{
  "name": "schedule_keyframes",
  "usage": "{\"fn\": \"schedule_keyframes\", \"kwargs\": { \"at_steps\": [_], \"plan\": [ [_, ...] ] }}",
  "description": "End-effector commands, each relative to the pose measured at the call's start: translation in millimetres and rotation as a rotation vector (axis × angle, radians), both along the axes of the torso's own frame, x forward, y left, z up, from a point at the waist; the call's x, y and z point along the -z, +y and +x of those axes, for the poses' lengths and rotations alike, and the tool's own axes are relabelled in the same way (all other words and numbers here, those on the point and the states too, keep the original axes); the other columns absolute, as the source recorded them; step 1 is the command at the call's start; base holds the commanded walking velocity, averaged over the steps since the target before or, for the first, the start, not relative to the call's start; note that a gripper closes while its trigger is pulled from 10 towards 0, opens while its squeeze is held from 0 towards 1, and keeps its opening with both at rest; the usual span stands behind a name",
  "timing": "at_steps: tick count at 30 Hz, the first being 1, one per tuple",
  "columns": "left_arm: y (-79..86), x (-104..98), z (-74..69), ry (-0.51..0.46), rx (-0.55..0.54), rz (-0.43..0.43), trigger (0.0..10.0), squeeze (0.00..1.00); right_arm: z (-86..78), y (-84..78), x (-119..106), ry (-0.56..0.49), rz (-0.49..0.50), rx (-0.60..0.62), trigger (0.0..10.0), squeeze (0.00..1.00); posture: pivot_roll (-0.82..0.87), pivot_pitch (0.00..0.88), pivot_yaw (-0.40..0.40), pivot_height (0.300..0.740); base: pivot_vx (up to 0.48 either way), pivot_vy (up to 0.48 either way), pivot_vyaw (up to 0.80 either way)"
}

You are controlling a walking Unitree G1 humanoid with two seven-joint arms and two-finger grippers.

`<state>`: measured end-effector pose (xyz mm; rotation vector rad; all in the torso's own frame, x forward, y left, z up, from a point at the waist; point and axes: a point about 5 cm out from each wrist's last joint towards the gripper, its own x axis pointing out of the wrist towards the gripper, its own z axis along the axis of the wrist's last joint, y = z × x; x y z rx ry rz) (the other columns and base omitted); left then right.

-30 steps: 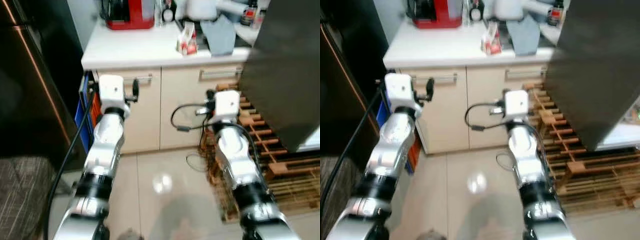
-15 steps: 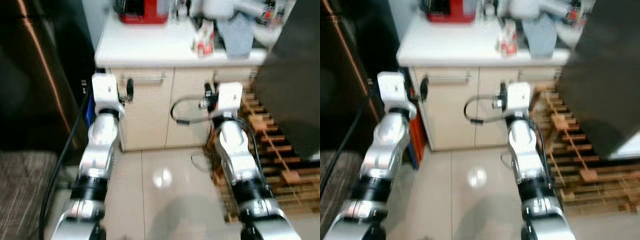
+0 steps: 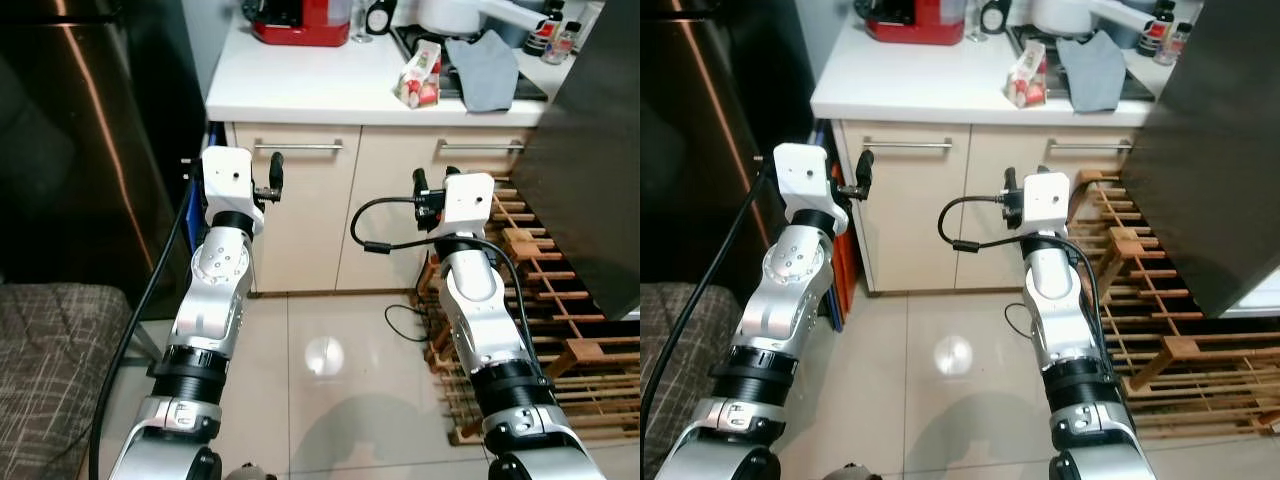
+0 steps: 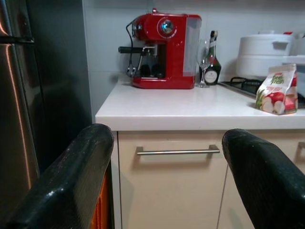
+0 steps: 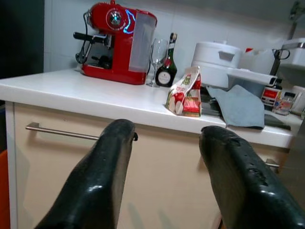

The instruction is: Restocking fridge

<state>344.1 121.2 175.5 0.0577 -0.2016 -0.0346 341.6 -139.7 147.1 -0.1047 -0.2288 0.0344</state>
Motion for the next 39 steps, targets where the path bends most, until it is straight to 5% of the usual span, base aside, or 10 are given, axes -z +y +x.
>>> {"fn": "schedule_keyframes", "kwargs": {
  "at_steps": [1,20,26,27,39],
  "plan": [
    [-3.0,0.4,-1.5,-0.003,0.012,0.005,10.0,0.0,1.7,-3.9,-0.4,0.0,-0.002,0.013,10.0,1.0,-0.02,0.0,-0.019,0.74,0.0,0.0,0.0],
    [-6.2,-1.2,-5.0,-0.027,0.062,0.038,10.0,0.0,-0.8,-2.7,1.9,-0.008,0.018,0.03,10.0,1.0,-0.01,0.0,-0.024,0.74,0.0,0.0,0.0],
    [-13.8,-5.8,-7.5,-0.054,0.144,0.027,10.0,0.0,0.9,-11.3,1.1,-0.003,0.041,0.096,10.0,1.0,-0.01,0.0,-0.019,0.74,0.48,0.0,0.0],
    [-13.4,-7.9,-6.3,-0.06,0.144,0.028,10.0,0.0,1.8,-14.1,-0.6,-0.013,0.036,0.121,10.0,0.0,-0.01,0.0,-0.021,0.74,0.48,0.0,0.0],
    [-16.1,-11.7,-6.9,-0.088,0.167,0.049,10.0,0.0,10.5,-21.3,-10.5,-0.034,0.018,0.169,10.0,0.0,-0.01,0.0,-0.037,0.74,0.48,0.0,-0.19]
  ]
}}
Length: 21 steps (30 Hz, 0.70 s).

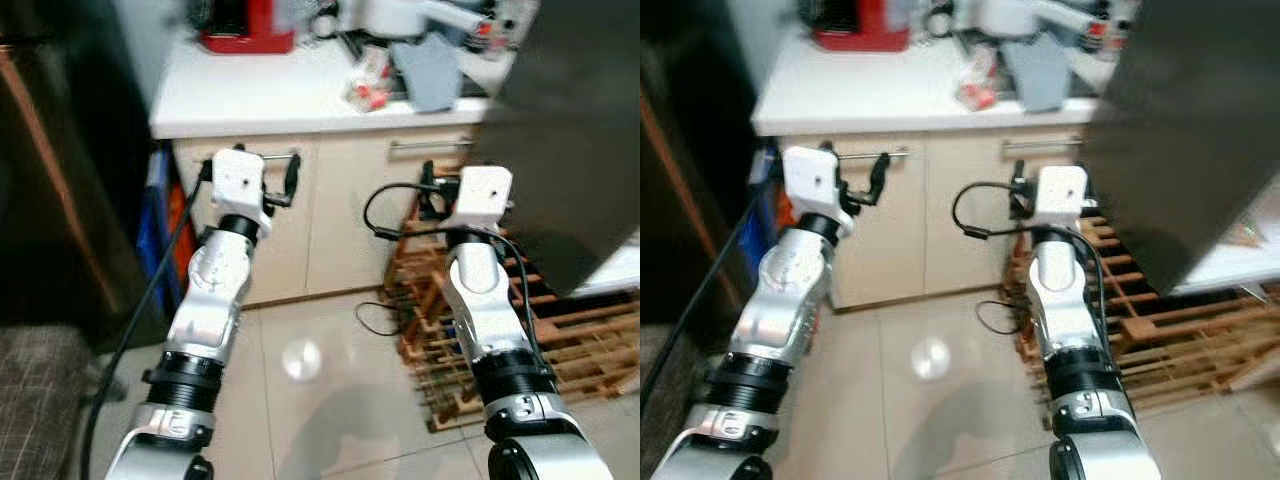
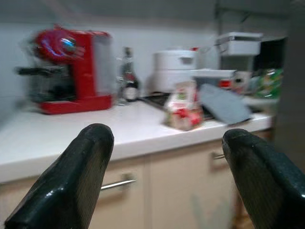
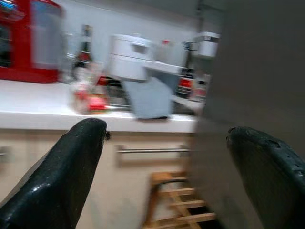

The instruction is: Restocking fridge

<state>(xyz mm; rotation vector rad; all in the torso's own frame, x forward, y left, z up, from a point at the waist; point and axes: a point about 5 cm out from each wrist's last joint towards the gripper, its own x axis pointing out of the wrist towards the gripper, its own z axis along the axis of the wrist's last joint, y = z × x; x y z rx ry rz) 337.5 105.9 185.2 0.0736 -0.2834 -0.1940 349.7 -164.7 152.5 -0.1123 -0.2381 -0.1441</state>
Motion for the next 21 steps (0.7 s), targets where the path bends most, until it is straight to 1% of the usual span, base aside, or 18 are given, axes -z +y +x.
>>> {"fn": "schedule_keyframes", "kwargs": {
  "at_steps": [1,15,17,19,21],
  "plan": [
    [-1.9,-2.1,-0.7,-0.013,0.011,0.017,10.0,0.0,2.8,4.4,-6.8,-0.023,-0.004,-0.013,10.0,0.0,-0.01,0.0,-0.037,0.74,0.48,0.0,0.0],
    [-2.8,-4.0,0.7,-0.021,0.016,0.014,10.0,0.0,4.3,10.2,-5.8,-0.025,-0.013,-0.031,10.0,0.0,-0.01,0.0,-0.028,0.74,0.48,0.0,0.0],
    [1.7,-1.6,2.3,0.008,-0.021,-0.039,10.0,0.0,4.0,11.4,-5.0,-0.024,-0.011,-0.038,10.0,0.0,-0.01,0.0,-0.028,0.74,0.48,0.0,0.0],
    [9.9,5.0,5.4,0.062,-0.072,-0.092,10.0,0.0,4.2,12.9,-5.3,-0.024,-0.012,-0.047,10.0,0.0,-0.01,0.0,-0.027,0.74,0.48,0.0,0.0],
    [9.9,5.6,5.5,0.062,-0.072,-0.083,10.0,0.0,4.5,12.6,-5.5,-0.025,-0.013,-0.048,10.0,0.0,-0.01,0.0,-0.028,0.74,0.48,0.0,0.0]
  ]
}}
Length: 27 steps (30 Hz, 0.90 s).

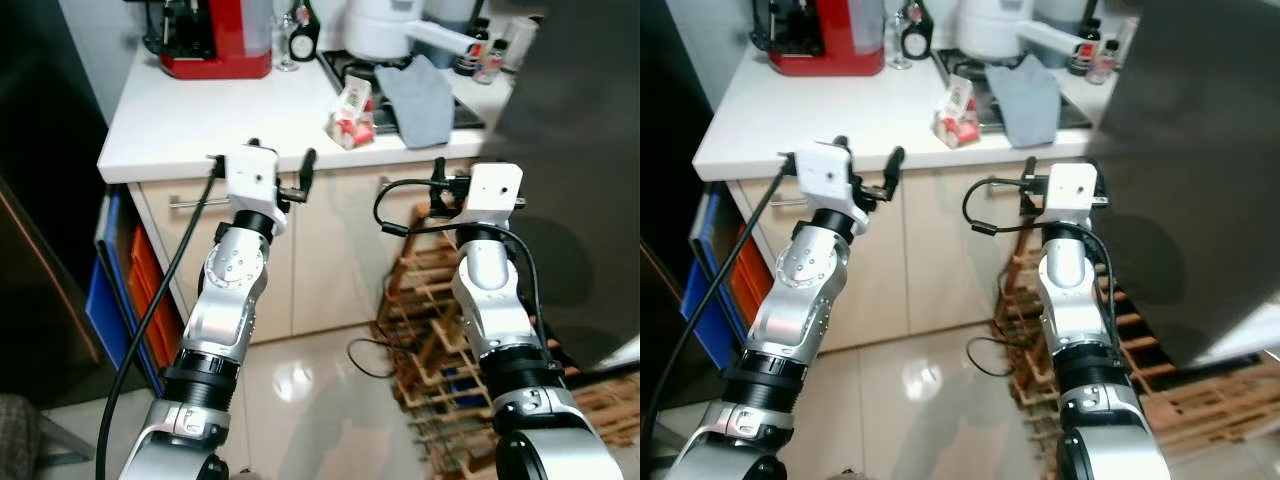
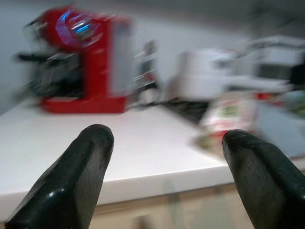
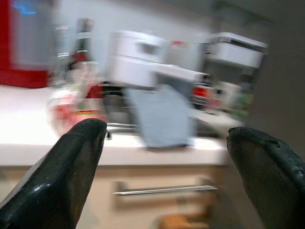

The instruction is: Restocking fridge

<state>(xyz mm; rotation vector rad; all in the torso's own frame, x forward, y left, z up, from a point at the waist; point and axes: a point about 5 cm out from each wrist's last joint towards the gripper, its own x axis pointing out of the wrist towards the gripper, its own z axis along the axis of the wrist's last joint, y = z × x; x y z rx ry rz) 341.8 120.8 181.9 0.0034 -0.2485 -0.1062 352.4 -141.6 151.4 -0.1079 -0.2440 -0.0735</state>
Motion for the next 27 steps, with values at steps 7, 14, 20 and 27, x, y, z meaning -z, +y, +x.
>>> {"fn": "schedule_keyframes", "kwargs": {
  "at_steps": [7,14,20,27],
  "plan": [
    [-15.2,-7.2,-1.6,-0.047,0.054,0.067,10.0,0.0,2.8,-14.3,-12.3,-0.045,0.002,0.029,10.0,0.0,-0.01,0.0,-0.028,0.74,0.48,0.0,0.0],
    [-13.2,-8.4,-1.1,-0.049,0.051,0.066,10.0,0.0,11.2,-20.7,-47.1,-0.134,0.025,0.017,10.0,0.0,-0.01,0.0,-0.024,0.74,0.48,0.0,0.0],
    [-13.3,-9.5,-1.9,-0.057,0.051,0.07,10.0,0.0,24.2,-8.9,-78.3,-0.097,0.125,-0.219,10.0,0.0,-0.01,0.0,-0.024,0.74,0.48,0.0,0.0],
    [-11.5,-10.3,-1.6,-0.06,0.035,0.066,10.0,0.0,33.7,6.0,-92.2,-0.003,0.111,-0.415,10.0,0.0,0.0,0.0,-0.03,0.74,0.48,0.0,0.0]
  ]
}}
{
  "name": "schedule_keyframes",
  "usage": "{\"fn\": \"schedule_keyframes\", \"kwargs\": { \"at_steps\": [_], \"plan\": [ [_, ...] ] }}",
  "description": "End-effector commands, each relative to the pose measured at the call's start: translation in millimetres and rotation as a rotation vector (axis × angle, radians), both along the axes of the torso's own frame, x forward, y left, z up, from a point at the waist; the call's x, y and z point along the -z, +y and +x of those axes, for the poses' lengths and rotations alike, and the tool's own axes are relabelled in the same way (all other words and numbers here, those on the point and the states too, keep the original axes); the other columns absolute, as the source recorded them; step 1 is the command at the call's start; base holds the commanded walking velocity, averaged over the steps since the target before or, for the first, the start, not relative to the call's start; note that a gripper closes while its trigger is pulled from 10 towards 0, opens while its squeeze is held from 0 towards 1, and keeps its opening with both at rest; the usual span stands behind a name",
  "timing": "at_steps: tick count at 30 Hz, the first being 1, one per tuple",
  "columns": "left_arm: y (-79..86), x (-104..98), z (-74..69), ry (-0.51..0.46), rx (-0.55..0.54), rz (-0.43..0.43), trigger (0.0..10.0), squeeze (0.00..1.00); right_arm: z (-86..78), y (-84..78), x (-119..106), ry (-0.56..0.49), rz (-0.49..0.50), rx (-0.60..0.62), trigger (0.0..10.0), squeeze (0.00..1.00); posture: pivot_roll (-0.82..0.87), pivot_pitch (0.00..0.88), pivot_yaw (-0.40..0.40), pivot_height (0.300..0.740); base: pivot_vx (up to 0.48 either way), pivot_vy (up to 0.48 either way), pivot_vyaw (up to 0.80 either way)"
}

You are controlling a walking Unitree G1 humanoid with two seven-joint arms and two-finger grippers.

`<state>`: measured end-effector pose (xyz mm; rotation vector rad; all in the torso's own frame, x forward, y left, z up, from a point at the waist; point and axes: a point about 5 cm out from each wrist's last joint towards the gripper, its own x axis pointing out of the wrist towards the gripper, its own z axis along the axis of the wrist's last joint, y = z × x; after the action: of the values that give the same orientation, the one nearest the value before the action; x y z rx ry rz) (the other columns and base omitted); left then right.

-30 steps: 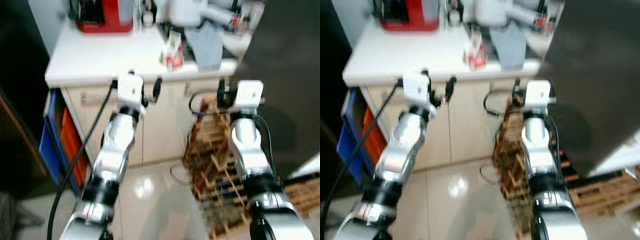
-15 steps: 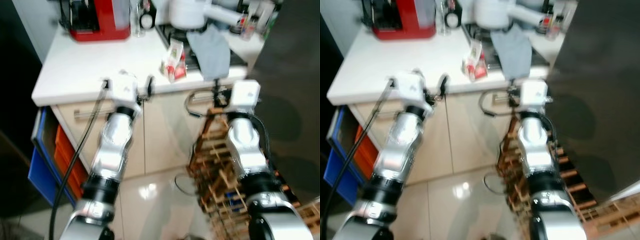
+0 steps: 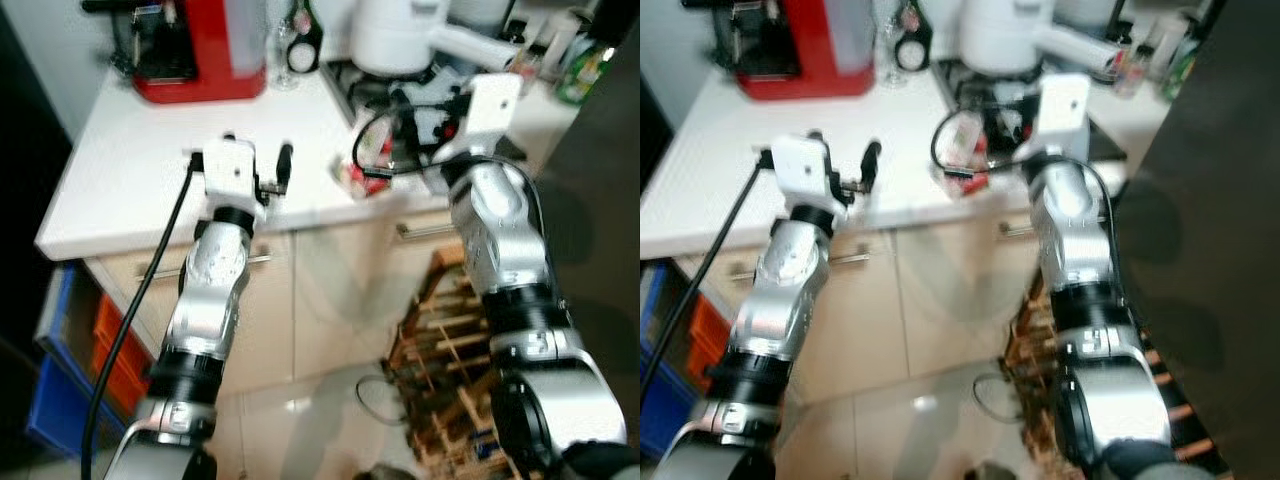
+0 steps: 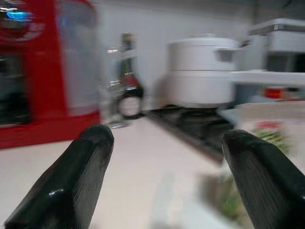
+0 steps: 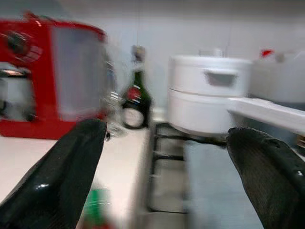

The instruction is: Restocking fridge

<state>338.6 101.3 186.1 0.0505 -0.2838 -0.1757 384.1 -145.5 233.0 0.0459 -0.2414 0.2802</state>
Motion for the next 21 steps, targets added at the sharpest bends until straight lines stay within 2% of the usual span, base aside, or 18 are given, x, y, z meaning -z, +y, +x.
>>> {"fn": "schedule_keyframes", "kwargs": {
  "at_steps": [1,4,6,7,15,21],
  "plan": [
    [8.6,-6.7,2.1,-0.023,-0.033,0.014,10.0,0.0,5.8,10.7,-9.7,0.004,-0.021,-0.06,10.0,0.0,0.0,0.0,-0.032,0.74,0.48,0.0,0.0],
    [9.1,-7.4,2.4,-0.023,-0.04,0.012,10.0,0.0,9.3,12.8,-10.3,0.043,-0.014,-0.097,10.0,0.0,0.0,0.0,-0.032,0.74,0.48,0.0,0.0],
    [11.2,-9.0,1.9,-0.038,-0.059,0.007,10.0,0.0,9.2,17.5,-18.4,0.04,0.017,-0.145,10.0,0.0,0.0,0.0,-0.033,0.74,0.48,0.0,0.0],
    [12.7,-10.7,1.2,-0.057,-0.074,0.011,10.0,0.0,8.0,20.4,-25.3,0.036,0.035,-0.18,10.0,0.0,0.0,0.0,-0.033,0.74,0.0,0.0,0.0],
    [15.0,-11.1,-0.3,-0.055,-0.079,0.009,10.0,0.0,5.5,19.8,-36.3,0.024,0.049,-0.202,10.0,0.0,0.02,0.0,-0.039,0.74,0.0,0.0,0.0],
    [16.7,-10.0,-1.3,-0.052,-0.084,0.012,10.0,0.0,-4.4,15.2,-46.7,0.034,0.046,-0.228,10.0,0.0,0.03,0.0,-0.04,0.74,0.0,0.0,0.0]
  ]
}}
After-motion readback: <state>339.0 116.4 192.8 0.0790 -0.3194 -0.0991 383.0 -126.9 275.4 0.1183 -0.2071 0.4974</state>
